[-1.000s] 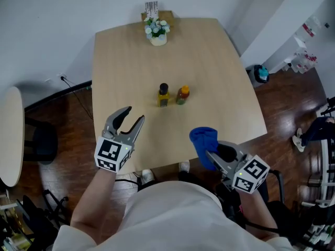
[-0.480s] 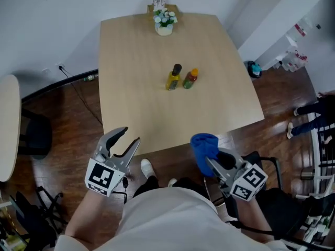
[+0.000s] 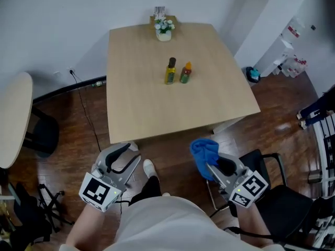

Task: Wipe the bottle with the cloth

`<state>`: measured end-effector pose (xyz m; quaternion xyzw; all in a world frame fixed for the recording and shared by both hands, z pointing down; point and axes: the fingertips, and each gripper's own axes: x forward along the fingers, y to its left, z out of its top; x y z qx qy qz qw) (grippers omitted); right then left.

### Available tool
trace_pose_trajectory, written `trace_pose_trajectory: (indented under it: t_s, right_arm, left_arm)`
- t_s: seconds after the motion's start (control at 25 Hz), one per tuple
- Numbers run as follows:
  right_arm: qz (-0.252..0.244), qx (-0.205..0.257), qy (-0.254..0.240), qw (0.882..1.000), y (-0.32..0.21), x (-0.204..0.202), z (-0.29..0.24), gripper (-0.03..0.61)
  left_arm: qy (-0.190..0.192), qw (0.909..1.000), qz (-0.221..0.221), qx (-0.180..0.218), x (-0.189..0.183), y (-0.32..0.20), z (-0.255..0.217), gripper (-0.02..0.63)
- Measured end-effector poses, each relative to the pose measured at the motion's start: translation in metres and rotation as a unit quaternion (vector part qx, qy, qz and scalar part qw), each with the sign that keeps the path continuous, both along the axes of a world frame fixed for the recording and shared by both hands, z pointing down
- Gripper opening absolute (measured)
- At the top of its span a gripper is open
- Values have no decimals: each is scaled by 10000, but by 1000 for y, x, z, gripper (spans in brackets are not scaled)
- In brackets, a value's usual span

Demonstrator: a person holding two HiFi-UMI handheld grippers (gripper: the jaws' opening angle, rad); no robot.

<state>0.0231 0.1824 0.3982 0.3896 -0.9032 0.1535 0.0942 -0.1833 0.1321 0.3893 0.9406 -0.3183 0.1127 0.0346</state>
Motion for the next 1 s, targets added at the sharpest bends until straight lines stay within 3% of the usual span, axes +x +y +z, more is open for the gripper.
trace_pose_trajectory:
  t_s: [0.24,0.4,0.56,0.76,1.0]
  right_arm:
    - [-90,126,-50,9999,80,-7,6,95]
    - [-6,218,-66,9997,116,-15,3,95]
    - [333,334,-55,9989,136,-18,-11,95]
    - [586,406,-126,9974,162,-38,-26,95]
    - [639,441,-81,9969,184,-53,-35,95]
  left_arm:
    - [-86,9998,32,-156,7,85,0,167]
    - [-204,9990,353,-169,6,121,4,167]
    - [-116,9968,667,-424,2,140,-1,167]
    - [-7,9954,925,-246,-10,154,-25,167]
    - [109,9944,994,-336,-18,171,-20,167]
